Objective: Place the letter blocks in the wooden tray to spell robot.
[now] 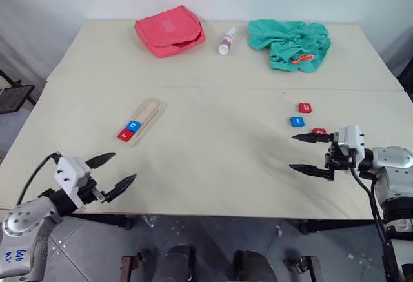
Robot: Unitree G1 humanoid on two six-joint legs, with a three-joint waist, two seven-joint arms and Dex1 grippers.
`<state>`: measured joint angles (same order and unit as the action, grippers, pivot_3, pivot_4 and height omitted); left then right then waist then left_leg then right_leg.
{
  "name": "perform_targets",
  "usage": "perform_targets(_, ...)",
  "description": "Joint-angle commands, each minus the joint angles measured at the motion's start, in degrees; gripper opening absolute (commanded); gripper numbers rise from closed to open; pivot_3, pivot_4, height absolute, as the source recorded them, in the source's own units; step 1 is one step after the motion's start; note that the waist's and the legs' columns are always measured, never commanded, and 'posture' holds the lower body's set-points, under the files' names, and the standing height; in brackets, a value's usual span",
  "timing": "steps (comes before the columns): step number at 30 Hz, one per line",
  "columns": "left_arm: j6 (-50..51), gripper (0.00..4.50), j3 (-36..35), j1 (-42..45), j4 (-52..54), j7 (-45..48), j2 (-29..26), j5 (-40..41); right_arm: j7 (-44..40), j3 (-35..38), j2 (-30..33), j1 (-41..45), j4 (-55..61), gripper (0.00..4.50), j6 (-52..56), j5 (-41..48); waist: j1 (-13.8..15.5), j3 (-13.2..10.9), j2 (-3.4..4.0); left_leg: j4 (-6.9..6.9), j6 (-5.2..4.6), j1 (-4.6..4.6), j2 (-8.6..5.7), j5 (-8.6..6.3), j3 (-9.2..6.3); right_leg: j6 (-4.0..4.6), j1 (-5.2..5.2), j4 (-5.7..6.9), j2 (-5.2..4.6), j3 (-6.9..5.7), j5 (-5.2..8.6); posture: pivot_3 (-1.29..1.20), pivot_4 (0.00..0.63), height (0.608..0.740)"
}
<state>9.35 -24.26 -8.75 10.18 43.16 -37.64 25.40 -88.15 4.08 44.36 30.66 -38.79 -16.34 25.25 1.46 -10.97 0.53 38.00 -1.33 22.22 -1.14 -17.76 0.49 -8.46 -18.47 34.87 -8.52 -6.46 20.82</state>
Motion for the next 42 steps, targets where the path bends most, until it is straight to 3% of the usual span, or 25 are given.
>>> perform_targets(1, 4.64, 4.50, -1.72, 2.22, 0.43, -4.07, -1.72, -0.53, -4.35, 0.40, 0.34, 1.32, -0.06, 4.47, -0.67, 0.96, -0.04, 0.00, 0.00, 0.00, 0.00, -0.01, 0.01, 0.00, -0.01, 0.00, 0.00, 0.01, 0.01, 0.00, 0.00, 0.00, 0.150, 0.740)
perform_targets(8, 18.13, 4.50, 4.20, 15.47, -3.90, -10.56, -4.09, -2.96, -4.35, 0.30, -0.31, 0.40, 1.42, 4.47, -0.51, 0.92, -0.14, 0.00, 0.01, -0.02, 0.01, 0.00, -0.02, 0.00, -0.06, 0.00, -0.03, 0.13, 0.01, -0.02, 0.00, 0.00, 0.150, 0.740)
perform_targets(13, 22.35, 4.50, 8.19, 23.06, -9.20, -11.58, -4.61, -5.18, -4.32, 0.69, -0.22, -1.16, 3.06, 4.47, -0.05, 1.06, -0.28, 0.00, 0.01, -0.05, 0.01, 0.00, -0.02, 0.00, -0.05, 0.00, -0.09, 0.17, 0.02, -0.03, 0.00, 0.00, 0.150, 0.740)
perform_targets(22, 25.93, 4.50, 14.42, 30.67, -16.65, -12.13, -4.05, -9.66, -3.28, 1.31, 0.04, -4.40, 5.96, 4.47, 0.60, 1.13, -0.58, -0.01, 0.00, -0.06, 0.02, 0.00, -0.02, 0.00, -0.02, 0.00, -0.12, 0.21, 0.03, -0.01, 0.00, 0.00, 0.150, 0.740)
perform_targets(33, 29.91, 4.50, 18.59, 33.45, -21.11, -10.21, -3.98, -12.35, -2.40, 1.64, 0.23, -5.47, 7.54, 4.47, 0.79, 0.87, -0.05, 0.00, 0.01, 0.01, 0.01, -0.02, -0.04, 0.00, -0.02, 0.00, -0.09, 0.26, 0.02, 0.02, 0.00, 0.00, 0.150, 0.740)
perform_targets(38, 32.00, 3.42, 18.51, 33.49, -22.15, -10.61, -2.86, -12.21, -2.06, 1.62, 0.40, -5.13, 7.34, 4.50, 0.60, 0.45, -0.09, 0.02, 0.05, 0.05, 0.01, -0.07, -0.05, 0.00, -0.02, 0.00, -0.07, 0.35, 0.01, 0.06, 0.00, 0.00, 0.150, 0.740)
perform_targets(42, 32.20, 3.40, 18.38, 33.41, -22.47, -10.22, -2.69, -11.96, -1.94, 1.68, 0.60, -4.96, 7.14, 4.50, 0.45, 0.22, -0.10, 0.04, 0.09, 0.05, 0.01, -0.13, -0.04, 0.00, 0.01, 0.00, -0.08, 0.45, 0.00, 0.10, 0.00, 0.00, 0.150, 0.740)
